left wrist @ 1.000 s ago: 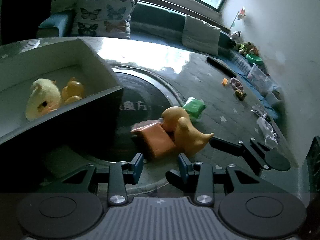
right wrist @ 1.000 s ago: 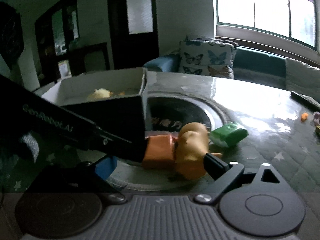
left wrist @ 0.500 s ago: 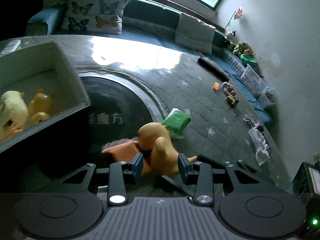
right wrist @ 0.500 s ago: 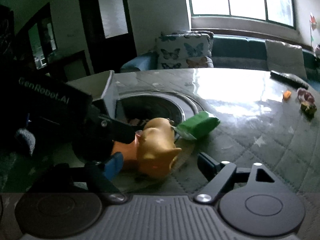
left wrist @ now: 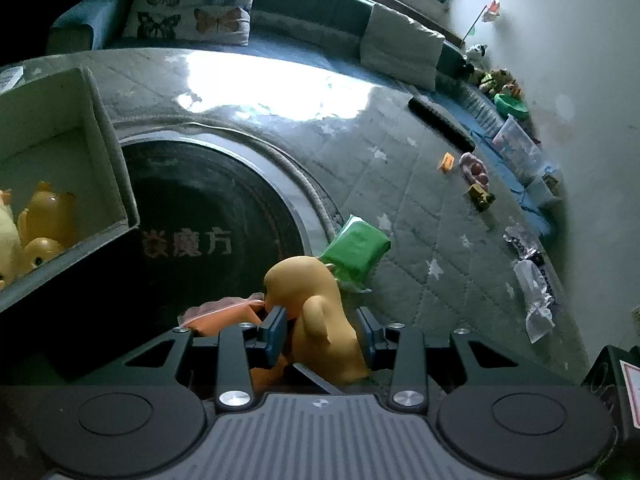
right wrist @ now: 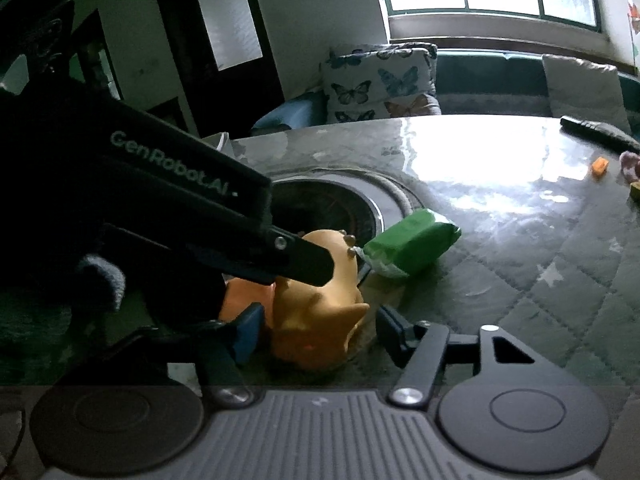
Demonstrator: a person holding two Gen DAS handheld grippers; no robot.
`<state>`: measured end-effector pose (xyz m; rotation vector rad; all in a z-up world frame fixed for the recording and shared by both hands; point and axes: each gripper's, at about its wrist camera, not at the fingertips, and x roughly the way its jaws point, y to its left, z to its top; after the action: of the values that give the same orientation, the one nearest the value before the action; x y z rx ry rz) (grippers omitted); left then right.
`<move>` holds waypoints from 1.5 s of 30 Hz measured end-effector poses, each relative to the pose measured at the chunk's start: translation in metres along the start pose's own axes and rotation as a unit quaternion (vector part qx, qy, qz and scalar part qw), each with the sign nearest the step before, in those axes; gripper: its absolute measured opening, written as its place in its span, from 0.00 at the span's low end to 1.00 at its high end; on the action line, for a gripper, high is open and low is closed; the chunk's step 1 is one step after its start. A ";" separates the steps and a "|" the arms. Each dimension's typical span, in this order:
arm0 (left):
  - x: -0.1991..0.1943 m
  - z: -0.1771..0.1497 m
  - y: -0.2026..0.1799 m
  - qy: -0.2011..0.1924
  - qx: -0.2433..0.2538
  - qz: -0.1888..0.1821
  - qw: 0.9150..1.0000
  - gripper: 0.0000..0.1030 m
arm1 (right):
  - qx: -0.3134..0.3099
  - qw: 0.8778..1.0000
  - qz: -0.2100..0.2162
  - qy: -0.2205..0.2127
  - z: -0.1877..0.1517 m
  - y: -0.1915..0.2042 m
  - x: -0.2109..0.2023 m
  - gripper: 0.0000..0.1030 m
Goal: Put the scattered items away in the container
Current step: 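Move both grippers to the orange plush dinosaur and grasp it, then carry the orange dinosaur into the white box and lower it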
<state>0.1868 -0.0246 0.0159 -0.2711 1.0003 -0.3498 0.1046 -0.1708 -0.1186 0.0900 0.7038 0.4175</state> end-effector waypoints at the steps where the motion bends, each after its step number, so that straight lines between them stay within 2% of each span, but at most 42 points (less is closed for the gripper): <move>1: 0.001 0.000 0.000 0.002 0.000 0.000 1.000 0.39 | 0.001 1.000 0.003 0.001 0.000 -0.001 0.001 0.58; 10: 0.011 0.003 -0.005 0.013 0.008 0.005 1.000 0.39 | 0.007 1.000 0.010 0.002 0.001 -0.007 0.005 0.51; 16: 0.010 0.001 -0.007 0.008 0.016 0.008 1.000 0.39 | 0.009 1.000 0.007 0.001 0.003 -0.006 0.005 0.50; 22: 0.006 0.000 -0.009 0.001 0.015 0.002 1.000 0.31 | 0.017 1.000 0.002 -0.001 0.003 -0.007 0.002 0.48; 26: 0.002 -0.004 -0.012 0.000 0.017 0.002 1.000 0.30 | 0.022 1.000 0.001 -0.003 0.001 -0.006 -0.004 0.47; 30: 0.000 -0.006 -0.013 0.002 0.016 0.000 1.000 0.31 | 0.027 1.000 0.000 -0.002 -0.001 -0.006 -0.006 0.46; 36: 0.005 -0.012 -0.012 0.013 0.015 0.002 1.000 0.39 | 0.008 1.000 -0.007 0.000 -0.006 0.004 -0.014 0.42; 39: 0.005 -0.013 -0.012 0.012 0.012 0.001 1.000 0.39 | 0.009 1.000 -0.005 -0.002 -0.006 0.003 -0.015 0.42; 45: 0.004 -0.014 -0.011 0.009 0.018 0.001 1.000 0.40 | 0.014 1.000 -0.005 0.004 -0.008 0.003 -0.011 0.47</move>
<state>0.1754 -0.0372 0.0096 -0.2349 1.0100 -0.3695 0.0914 -0.1730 -0.1174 0.1114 0.7186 0.3978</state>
